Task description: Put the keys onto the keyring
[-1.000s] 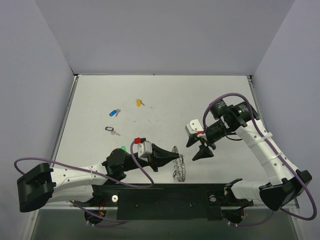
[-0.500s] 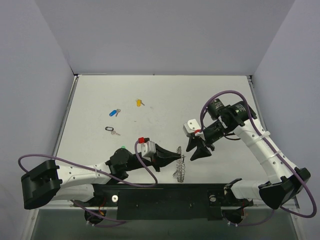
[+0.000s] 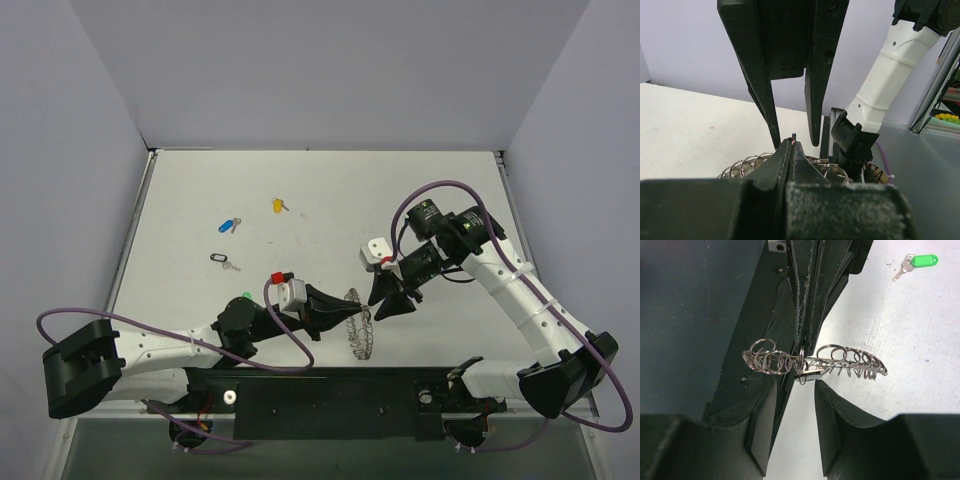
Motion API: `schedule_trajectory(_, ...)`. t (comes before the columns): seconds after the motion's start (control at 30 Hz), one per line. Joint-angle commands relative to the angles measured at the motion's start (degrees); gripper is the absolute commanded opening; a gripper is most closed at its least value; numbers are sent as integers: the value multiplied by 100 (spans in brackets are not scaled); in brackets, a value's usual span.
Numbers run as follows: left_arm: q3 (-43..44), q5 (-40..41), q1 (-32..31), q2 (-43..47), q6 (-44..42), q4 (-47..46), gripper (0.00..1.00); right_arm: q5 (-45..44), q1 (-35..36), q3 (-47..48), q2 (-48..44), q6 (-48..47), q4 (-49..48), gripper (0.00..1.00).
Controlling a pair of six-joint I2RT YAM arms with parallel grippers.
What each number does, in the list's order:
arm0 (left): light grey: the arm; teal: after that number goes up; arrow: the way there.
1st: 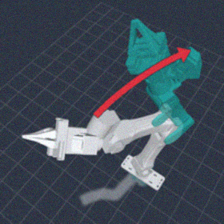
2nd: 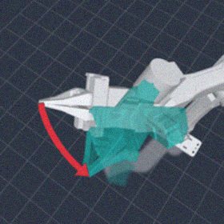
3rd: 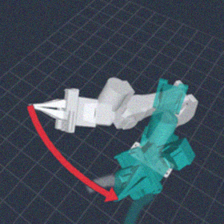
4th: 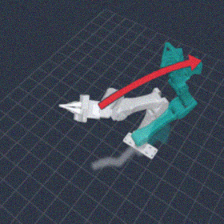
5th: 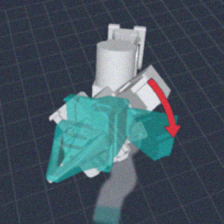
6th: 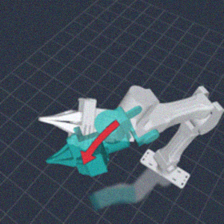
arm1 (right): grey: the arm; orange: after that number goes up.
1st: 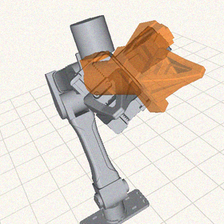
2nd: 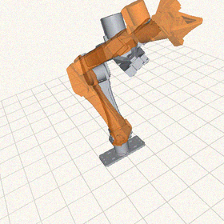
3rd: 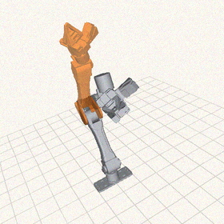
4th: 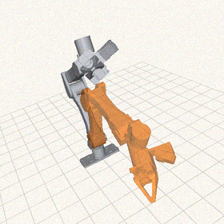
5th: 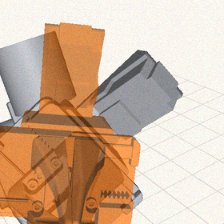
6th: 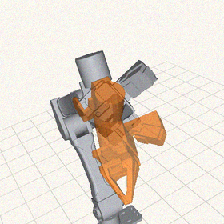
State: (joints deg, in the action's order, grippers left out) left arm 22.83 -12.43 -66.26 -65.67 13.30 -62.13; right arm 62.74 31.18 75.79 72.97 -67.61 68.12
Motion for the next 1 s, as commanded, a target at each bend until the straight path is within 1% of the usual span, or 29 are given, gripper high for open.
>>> schedule_trajectory(0.0, 108, 91, 34, 1, 120, -642, 0, 116, 37, 76, 7, 73, 61, 31)
schedule_trajectory(0.13, 99, 144, 34, -69, 173, -695, 0, 133, 46, 94, 16, 82, 61, 28)
schedule_trajectory(0.3, 108, 135, 34, -139, 217, -774, 0, 124, 64, 111, 42, 64, 70, 21)
schedule_trajectory(0.43, 108, 161, 34, -157, 234, -783, 0, 133, 55, 112, 16, 55, 70, 12)
schedule_trajectory(0.47, 108, 170, 34, -157, 252, -783, 0, 133, 55, 103, 24, 29, 61, 6)
schedule_trajectory(0.53, 99, 170, 34, -157, 296, -836, 0, 133, 55, 103, -2, 29, 61, 0)
schedule_trajectory(0.77, 2, 390, 34, -157, 541, -1169, 0, 116, 55, 15, -107, -6, 44, 0)
schedule_trajectory(0.83, -129, 582, 34, -200, 699, -1476, 0, 133, 55, -29, -160, 72, -26, 0)
schedule_trajectory(0.93, -270, 829, 25, -394, 919, -2380, 0, 195, 64, -99, -186, 169, -140, 0)
schedule_trajectory(0.97, -279, 951, 25, -507, 990, -2531, 0, 212, 55, -117, -178, 231, -184, 0)
